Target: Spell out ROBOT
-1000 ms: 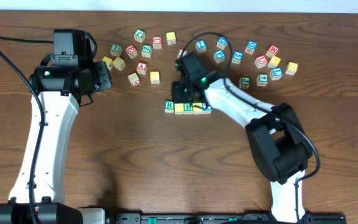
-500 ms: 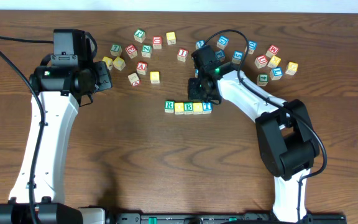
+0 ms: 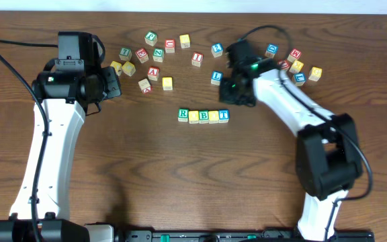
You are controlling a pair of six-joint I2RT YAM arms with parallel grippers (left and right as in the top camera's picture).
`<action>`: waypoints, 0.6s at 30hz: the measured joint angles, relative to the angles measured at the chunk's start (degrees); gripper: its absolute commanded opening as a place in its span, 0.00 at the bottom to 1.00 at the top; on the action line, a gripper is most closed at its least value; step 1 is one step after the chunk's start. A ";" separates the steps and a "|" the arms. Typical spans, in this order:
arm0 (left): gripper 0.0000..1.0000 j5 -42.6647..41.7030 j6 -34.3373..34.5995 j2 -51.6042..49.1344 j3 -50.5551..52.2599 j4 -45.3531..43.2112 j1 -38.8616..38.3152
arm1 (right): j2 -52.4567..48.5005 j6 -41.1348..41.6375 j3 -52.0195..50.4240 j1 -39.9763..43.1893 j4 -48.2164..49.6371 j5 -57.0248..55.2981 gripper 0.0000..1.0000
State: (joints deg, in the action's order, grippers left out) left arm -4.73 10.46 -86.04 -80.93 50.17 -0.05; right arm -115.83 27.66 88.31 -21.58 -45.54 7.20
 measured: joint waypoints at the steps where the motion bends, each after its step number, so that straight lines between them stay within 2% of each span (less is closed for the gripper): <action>1: 0.08 -0.31 0.02 0.00 0.20 -0.11 0.00 | 0.76 -0.15 0.15 0.76 -1.11 -0.17 0.03; 8: 0.08 -1.31 0.04 -0.39 4.52 -2.78 -1.55 | 2.10 -1.84 -0.13 2.60 -6.91 -0.52 0.04; 18: 0.08 -1.60 -0.46 -8.24 4.68 -9.11 -9.60 | 2.10 -3.17 -4.17 2.40 -4.70 -0.52 0.10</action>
State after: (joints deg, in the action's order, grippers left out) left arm -6.33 10.00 -94.28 -76.25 41.06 -9.65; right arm -113.73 24.49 84.14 -19.18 -50.24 6.68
